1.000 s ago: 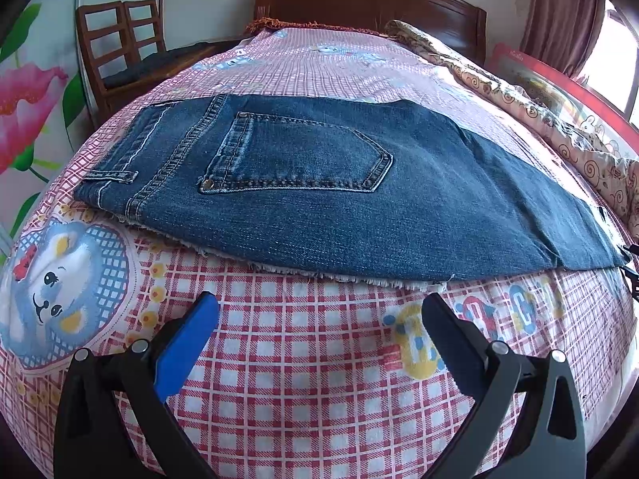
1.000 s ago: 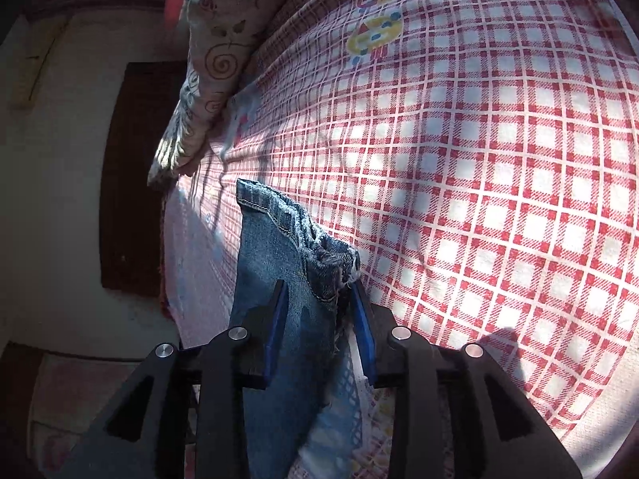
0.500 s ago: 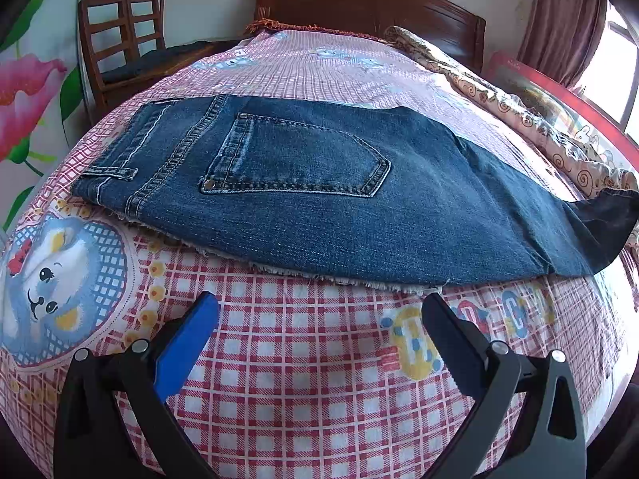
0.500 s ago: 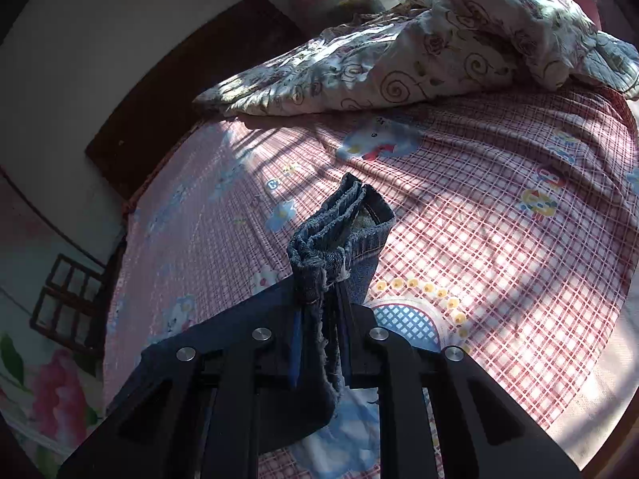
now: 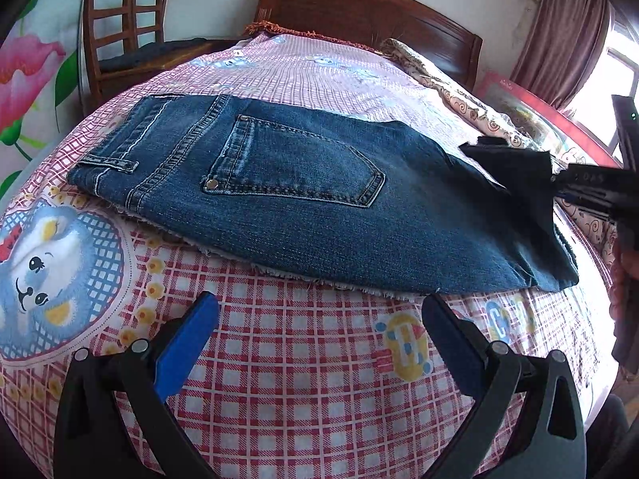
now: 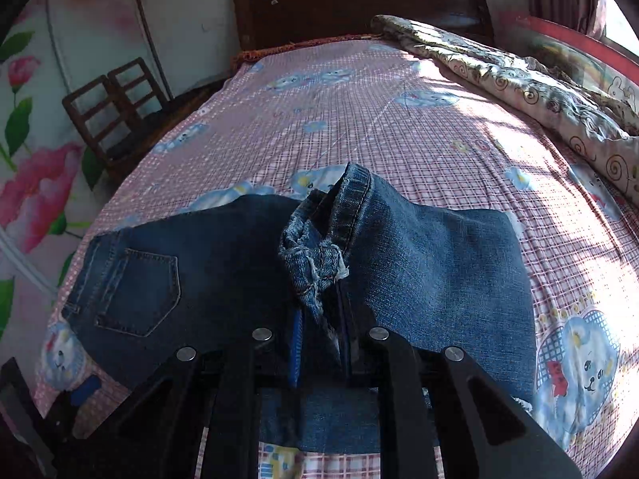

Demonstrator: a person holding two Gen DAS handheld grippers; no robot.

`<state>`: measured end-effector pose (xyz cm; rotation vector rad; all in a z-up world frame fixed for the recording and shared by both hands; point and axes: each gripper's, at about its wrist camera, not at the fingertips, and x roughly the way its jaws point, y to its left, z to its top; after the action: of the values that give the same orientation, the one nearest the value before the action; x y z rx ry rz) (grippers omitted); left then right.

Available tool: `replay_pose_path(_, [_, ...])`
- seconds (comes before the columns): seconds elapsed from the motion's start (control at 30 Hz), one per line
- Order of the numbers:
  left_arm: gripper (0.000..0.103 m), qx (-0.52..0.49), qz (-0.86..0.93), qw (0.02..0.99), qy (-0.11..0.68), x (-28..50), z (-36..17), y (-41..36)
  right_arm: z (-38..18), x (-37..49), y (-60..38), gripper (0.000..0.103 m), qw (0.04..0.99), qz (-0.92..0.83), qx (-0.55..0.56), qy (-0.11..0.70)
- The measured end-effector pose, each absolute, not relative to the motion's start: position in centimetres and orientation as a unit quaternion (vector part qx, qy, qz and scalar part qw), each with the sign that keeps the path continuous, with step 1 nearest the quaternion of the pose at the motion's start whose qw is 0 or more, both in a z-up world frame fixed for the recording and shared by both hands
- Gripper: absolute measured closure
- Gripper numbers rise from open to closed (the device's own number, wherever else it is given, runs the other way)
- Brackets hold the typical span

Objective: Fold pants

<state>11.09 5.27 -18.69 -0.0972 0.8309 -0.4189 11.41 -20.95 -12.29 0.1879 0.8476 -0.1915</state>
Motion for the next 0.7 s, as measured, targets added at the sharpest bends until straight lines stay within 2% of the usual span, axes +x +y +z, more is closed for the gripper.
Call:
replay_pose_path(0.13, [0.002,-0.051,-0.205,0.892,0.399,11.1,-18.8,5.6,-16.1,11.1,-18.5,0.089,0.892,-0.096,0.036,0.440])
replay_pose_path(0.37, [0.002,-0.051,-0.206,0.892,0.398,11.0,-18.8,5.6,-14.3,10.7,-15.1,0.089,0.909,-0.084,-0.074,0.403])
replay_pose_path(0.47, [0.002,-0.051,-0.206,0.892,0.399,11.0,-18.8,5.5,-17.5,11.8,-13.5,0.089,0.876,-0.072,-0.112,0.463])
replay_pose_path(0.53, [0.002,-0.051,-0.206,0.892,0.399,11.1,-18.8,5.5,-17.3,11.0,-13.4,0.085,0.880,-0.061,-0.103,0.459])
replay_pose_path(0.57, [0.002,-0.054,-0.207,0.892,0.398,11.1,-18.8,5.6,-16.4,10.3,-13.5,0.078,0.888,-0.038,-0.081,0.451])
replay_pose_path(0.7, [0.002,-0.055,-0.208,0.892,0.398,11.1,-18.8,5.6,-12.8,7.6,-16.8,0.077,0.914,0.008,0.025,0.405])
